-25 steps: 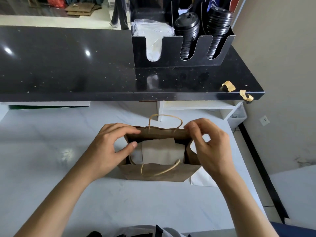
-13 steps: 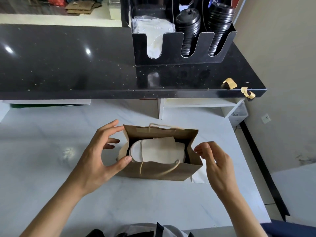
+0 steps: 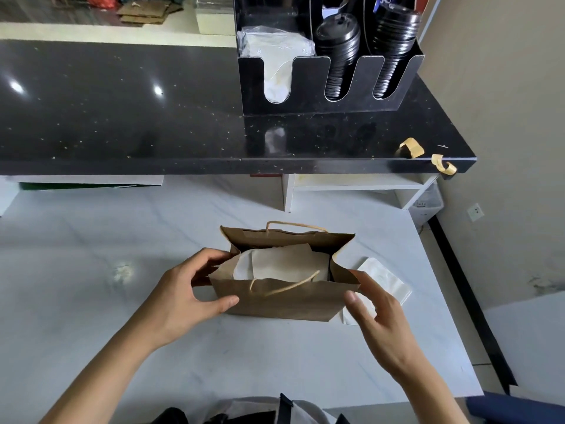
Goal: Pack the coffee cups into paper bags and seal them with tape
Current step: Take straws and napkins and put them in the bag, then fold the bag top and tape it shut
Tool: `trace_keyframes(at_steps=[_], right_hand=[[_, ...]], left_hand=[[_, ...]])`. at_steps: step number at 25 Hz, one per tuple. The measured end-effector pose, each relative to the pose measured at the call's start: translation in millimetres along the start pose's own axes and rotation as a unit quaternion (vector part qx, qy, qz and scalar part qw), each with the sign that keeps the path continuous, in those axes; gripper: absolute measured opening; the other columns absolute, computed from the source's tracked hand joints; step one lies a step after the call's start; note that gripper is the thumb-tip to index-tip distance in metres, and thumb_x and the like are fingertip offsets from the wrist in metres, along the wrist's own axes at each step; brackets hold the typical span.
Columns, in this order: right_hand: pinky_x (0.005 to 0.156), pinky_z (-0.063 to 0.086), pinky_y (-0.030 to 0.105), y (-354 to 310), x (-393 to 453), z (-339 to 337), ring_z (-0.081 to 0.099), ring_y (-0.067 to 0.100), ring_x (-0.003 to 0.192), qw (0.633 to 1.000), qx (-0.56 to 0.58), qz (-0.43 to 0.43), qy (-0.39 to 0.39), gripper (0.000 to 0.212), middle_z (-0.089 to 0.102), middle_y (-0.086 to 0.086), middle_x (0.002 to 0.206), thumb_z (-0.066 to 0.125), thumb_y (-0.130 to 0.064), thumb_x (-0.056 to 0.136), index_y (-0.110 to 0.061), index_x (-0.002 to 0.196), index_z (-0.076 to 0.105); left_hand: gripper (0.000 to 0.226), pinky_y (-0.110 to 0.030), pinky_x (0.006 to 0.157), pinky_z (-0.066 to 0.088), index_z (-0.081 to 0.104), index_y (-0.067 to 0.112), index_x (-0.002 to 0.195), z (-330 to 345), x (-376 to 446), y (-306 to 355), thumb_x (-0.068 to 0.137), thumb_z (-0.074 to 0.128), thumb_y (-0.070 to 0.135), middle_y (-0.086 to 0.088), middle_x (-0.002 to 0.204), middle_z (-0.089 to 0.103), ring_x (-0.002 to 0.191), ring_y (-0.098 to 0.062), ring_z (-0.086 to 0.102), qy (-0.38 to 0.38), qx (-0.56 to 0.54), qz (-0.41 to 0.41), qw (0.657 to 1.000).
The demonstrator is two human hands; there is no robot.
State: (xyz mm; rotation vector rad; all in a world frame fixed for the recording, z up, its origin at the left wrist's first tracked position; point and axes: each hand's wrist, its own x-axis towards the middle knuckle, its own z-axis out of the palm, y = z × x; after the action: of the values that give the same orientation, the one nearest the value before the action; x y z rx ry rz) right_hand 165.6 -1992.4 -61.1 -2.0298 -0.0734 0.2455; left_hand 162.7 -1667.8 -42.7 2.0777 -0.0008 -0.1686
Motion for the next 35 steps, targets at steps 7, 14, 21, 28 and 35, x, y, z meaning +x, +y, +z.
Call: trace_keyframes(at_steps=[7, 14, 21, 28, 35], right_hand=[[0.095, 0.045, 0.013, 14, 7, -3, 0.061, -0.001, 0.119, 0.999, -0.022, -0.031, 0.027, 0.018, 0.070, -0.025, 0.117, 0.070, -0.032, 0.095, -0.033, 0.112, 0.076], [0.094, 0.047, 0.015, 14, 15, -5, 0.058, 0.001, 0.124, 0.995, -0.035, -0.076, 0.058, 0.016, 0.053, -0.028, 0.140, 0.073, -0.039, 0.084, -0.026, 0.085, 0.082], [0.098, 0.030, 0.000, 3, 25, -15, 0.048, -0.007, 0.133, 0.997, -0.026, -0.067, 0.026, 0.015, 0.053, -0.036, 0.139, 0.082, -0.023, 0.085, -0.035, 0.084, 0.074], [0.089, 0.049, 0.019, 3, 39, -6, 0.067, 0.011, 0.104, 0.989, 0.057, -0.073, 0.117, 0.042, 0.074, -0.015, 0.106, 0.086, -0.014, 0.081, -0.028, 0.114, 0.064], [0.081, 0.051, 0.025, 2, 51, -5, 0.067, 0.013, 0.090, 0.990, 0.044, -0.091, 0.096, 0.026, 0.073, -0.017, 0.099, 0.082, -0.016, 0.086, -0.038, 0.097, 0.074]], left_hand=[[0.021, -0.018, 0.092, 0.051, 0.076, 0.030, 0.106, -1, 6, -3, 0.091, 0.074, 0.016, 0.010, 0.107, 0.074, 0.098, -0.009, 0.071, -0.002, 0.009, 0.014, 1.000], [0.011, -0.011, 0.098, 0.042, 0.074, 0.018, 0.075, -9, 12, -1, 0.083, 0.082, 0.016, 0.031, 0.151, 0.040, 0.120, 0.002, 0.057, 0.009, 0.079, 0.036, 0.996], [0.027, -0.021, 0.100, 0.046, 0.061, 0.016, 0.080, -8, 20, 0, 0.075, 0.087, 0.010, 0.020, 0.124, 0.069, 0.120, -0.010, 0.062, 0.058, 0.021, 0.046, 0.997], [0.073, -0.029, 0.105, 0.044, 0.055, 0.044, 0.134, -6, 23, 0, 0.077, 0.086, 0.008, 0.009, 0.114, 0.065, 0.117, -0.018, 0.058, 0.030, 0.043, 0.057, 0.997], [0.029, -0.025, 0.103, 0.035, 0.063, 0.058, 0.098, 1, 42, 22, 0.071, 0.075, 0.057, 0.031, 0.115, 0.063, 0.118, -0.001, 0.048, 0.012, 0.153, 0.114, 0.982]])
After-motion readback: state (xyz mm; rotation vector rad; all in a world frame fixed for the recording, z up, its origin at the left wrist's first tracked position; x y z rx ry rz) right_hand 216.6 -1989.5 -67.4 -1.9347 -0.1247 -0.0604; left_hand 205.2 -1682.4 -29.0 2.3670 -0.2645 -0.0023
